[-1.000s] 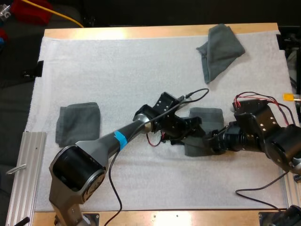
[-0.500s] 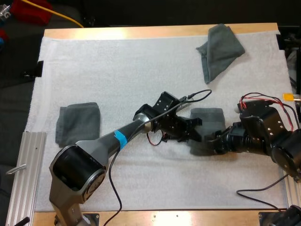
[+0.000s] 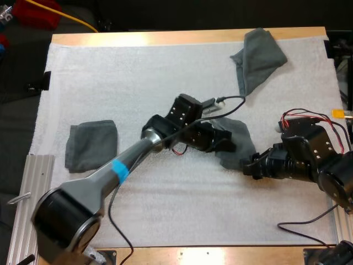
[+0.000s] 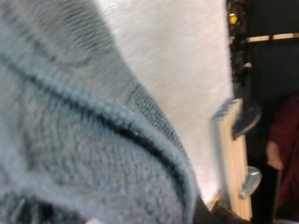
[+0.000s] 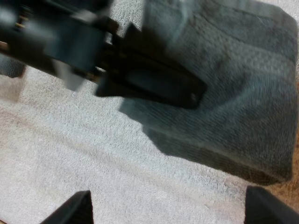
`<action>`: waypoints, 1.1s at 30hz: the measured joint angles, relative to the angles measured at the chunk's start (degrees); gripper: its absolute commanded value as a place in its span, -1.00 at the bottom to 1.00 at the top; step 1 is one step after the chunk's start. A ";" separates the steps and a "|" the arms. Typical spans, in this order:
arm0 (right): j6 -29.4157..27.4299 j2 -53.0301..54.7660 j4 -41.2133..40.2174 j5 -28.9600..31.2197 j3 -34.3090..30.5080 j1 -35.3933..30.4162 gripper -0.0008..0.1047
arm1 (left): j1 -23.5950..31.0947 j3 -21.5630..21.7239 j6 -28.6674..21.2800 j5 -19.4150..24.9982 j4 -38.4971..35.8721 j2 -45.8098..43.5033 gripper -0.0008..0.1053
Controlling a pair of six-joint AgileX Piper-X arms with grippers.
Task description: Pick towel from pile, fold and stack
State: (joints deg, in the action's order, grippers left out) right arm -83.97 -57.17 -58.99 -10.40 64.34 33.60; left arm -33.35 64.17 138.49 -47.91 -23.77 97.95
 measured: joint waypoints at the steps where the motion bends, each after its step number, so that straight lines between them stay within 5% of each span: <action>1: 0.00 0.00 0.00 0.00 0.00 0.00 0.24 | 0.39 0.00 -0.46 -0.39 -0.26 -0.90 -0.98; 8: 0.00 0.00 0.00 0.00 0.00 0.00 0.24 | 7.28 0.13 -13.02 -1.24 -13.06 -7.35 -0.98; 9: 0.00 0.00 0.00 0.00 0.00 0.00 0.24 | 10.68 0.13 -19.15 0.44 -19.25 -8.85 -0.98; 22: 0.00 0.00 0.00 0.00 0.00 0.00 0.24 | 26.43 4.12 -44.38 14.61 -44.54 -11.04 -0.98; 23: 0.00 0.00 0.00 0.00 0.00 0.00 0.24 | 31.77 7.13 -48.45 16.31 -48.49 -11.13 -0.98; 33: 0.00 0.00 0.00 0.00 0.00 0.00 0.24 | 42.85 9.92 -52.24 21.51 -51.57 -11.13 -0.98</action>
State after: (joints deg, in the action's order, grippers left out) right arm -83.97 -57.17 -58.99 -10.40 64.34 33.60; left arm 9.51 74.09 86.25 -26.41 -75.33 86.82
